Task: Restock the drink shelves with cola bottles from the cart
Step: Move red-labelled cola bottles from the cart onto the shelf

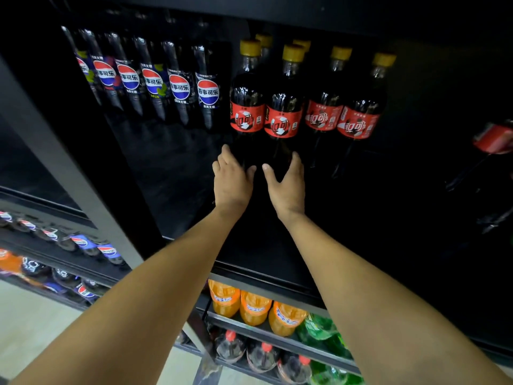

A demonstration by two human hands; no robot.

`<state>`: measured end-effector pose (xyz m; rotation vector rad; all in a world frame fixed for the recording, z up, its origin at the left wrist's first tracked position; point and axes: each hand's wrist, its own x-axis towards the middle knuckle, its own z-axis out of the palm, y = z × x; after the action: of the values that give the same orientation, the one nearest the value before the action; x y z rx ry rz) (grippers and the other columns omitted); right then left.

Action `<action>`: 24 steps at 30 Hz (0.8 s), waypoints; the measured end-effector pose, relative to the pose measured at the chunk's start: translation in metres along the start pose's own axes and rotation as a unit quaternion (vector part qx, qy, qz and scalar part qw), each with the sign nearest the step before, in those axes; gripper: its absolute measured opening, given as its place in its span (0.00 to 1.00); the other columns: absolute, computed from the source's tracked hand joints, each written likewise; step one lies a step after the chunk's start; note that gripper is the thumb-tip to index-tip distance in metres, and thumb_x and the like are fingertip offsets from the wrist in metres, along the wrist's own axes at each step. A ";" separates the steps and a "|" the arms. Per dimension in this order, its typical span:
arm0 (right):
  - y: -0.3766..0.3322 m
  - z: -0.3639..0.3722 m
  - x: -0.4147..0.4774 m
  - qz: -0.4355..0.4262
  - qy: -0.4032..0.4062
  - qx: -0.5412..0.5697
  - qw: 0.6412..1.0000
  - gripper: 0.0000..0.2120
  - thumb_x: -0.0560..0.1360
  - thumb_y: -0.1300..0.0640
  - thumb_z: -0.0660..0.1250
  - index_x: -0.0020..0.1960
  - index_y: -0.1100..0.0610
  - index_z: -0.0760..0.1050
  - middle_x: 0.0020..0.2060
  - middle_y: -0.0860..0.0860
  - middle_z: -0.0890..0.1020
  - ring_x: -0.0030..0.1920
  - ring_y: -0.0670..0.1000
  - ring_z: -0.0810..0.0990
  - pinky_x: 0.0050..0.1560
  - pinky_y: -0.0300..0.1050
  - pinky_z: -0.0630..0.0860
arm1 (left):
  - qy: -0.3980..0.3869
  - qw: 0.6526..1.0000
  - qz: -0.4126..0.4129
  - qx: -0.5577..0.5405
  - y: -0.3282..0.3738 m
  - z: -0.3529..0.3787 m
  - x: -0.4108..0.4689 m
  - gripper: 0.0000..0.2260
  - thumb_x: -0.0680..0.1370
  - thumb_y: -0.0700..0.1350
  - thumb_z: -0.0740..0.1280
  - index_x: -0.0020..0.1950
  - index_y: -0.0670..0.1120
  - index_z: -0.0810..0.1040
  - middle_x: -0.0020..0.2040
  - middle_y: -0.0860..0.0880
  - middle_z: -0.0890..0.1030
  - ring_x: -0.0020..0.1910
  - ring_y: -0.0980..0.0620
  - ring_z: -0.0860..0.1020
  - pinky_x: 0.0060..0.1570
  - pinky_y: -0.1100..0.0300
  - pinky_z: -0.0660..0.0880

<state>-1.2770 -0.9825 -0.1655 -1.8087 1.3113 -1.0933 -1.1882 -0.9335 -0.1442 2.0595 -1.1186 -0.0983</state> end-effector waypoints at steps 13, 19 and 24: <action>-0.015 -0.109 -0.099 -0.152 -0.070 -0.422 0.891 0.20 0.77 0.48 0.59 0.63 0.60 0.75 0.55 0.57 0.81 0.57 0.60 0.76 0.59 0.53 0.69 | -0.127 0.928 0.165 0.309 0.020 -0.043 -0.121 0.25 0.80 0.52 0.59 0.74 0.43 0.61 0.71 0.42 0.67 0.68 0.41 0.66 0.69 0.47 0.60; -0.047 -0.145 -0.159 -0.178 -0.150 -0.488 0.841 0.19 0.79 0.48 0.55 0.62 0.58 0.74 0.55 0.55 0.80 0.58 0.58 0.76 0.59 0.51 0.67 | -0.158 0.905 0.227 0.324 0.023 -0.101 -0.164 0.21 0.82 0.52 0.55 0.72 0.43 0.63 0.67 0.44 0.71 0.66 0.43 0.68 0.67 0.49 0.61; -0.090 -0.147 -0.218 -0.211 -0.207 -0.477 0.828 0.17 0.79 0.48 0.56 0.59 0.57 0.74 0.52 0.54 0.81 0.56 0.56 0.77 0.53 0.50 0.72 | -0.176 0.903 0.219 0.326 0.018 -0.163 -0.203 0.20 0.81 0.51 0.56 0.69 0.43 0.68 0.63 0.44 0.74 0.62 0.43 0.71 0.63 0.50 0.63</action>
<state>-1.4041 -0.7514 -0.0775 -2.9627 1.2952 -0.1018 -1.2580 -0.6919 -0.0751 2.3430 -2.0352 0.1574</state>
